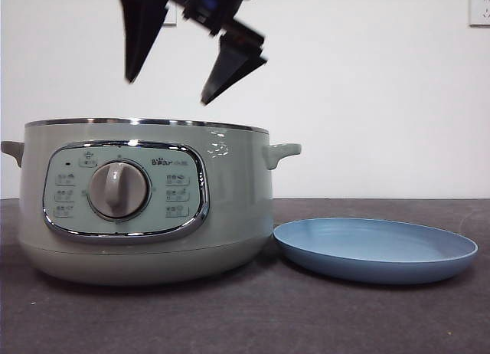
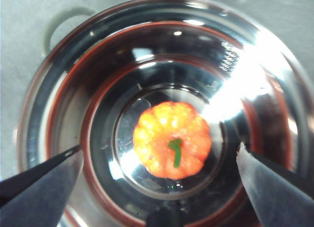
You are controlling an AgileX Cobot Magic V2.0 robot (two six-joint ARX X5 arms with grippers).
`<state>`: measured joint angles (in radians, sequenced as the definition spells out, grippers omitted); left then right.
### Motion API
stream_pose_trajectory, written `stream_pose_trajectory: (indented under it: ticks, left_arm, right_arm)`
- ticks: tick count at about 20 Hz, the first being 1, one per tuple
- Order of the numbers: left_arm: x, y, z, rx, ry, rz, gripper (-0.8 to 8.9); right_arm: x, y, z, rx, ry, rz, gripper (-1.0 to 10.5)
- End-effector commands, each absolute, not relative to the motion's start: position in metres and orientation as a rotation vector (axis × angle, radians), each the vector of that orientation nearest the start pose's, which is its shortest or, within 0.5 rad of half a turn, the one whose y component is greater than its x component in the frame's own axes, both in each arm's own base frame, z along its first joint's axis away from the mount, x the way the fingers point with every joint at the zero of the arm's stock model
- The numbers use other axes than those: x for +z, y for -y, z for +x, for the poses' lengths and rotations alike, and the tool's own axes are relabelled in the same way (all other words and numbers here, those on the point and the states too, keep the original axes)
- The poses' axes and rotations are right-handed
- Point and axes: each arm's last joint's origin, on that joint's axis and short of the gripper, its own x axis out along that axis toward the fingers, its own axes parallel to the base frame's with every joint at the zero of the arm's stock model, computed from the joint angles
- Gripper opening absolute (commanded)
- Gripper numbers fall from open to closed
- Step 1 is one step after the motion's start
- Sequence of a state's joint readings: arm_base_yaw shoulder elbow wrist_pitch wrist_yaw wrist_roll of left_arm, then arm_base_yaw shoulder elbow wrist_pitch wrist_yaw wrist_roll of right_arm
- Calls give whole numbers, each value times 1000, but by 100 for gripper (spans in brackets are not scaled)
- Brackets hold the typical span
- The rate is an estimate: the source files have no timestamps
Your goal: Take the pumpkin out from the steamer,put the pumpkin in the blue plate,close the lid
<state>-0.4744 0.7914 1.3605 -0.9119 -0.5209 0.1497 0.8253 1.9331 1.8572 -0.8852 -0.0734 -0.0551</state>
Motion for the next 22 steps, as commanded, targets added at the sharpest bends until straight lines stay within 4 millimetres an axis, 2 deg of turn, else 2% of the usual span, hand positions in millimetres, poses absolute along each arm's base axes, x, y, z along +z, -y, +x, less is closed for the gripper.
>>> stream_pose_trajectory:
  ticks: [1,10,14,15,17,18,20,22]
  left_arm:
    - [452,28,86,35,-234,287,-9]
    - [452,28,86,27,-234,286,-9]
    - [451,28,86,26,-246,292,-9]
    - [451,28,86,26,-248,294,-9]
    - [450,28,86,26,-254,296,-9]
    - [450,28,86,25,-256,298,-9]
    - [449,28,86,25,-260,300,-9]
    - [449,28,86,23,-260,299,-9]
  right_arm:
    - [298,-317,287,840,-899,-459,568]
    - [239,-337,308,842,-980,-507,567]
    - [231,-339,310,839,-999,-515,559]
    - [231,-339,310,839,-1000,-515,477]
    - [230,-339,309,840,-1008,-520,82]
    - [230,-339,309,840,-1008,-520,-16]
    - [234,-339,307,844,-999,-518,-11]
    - [254,-334,302,848,-961,-502,-11]
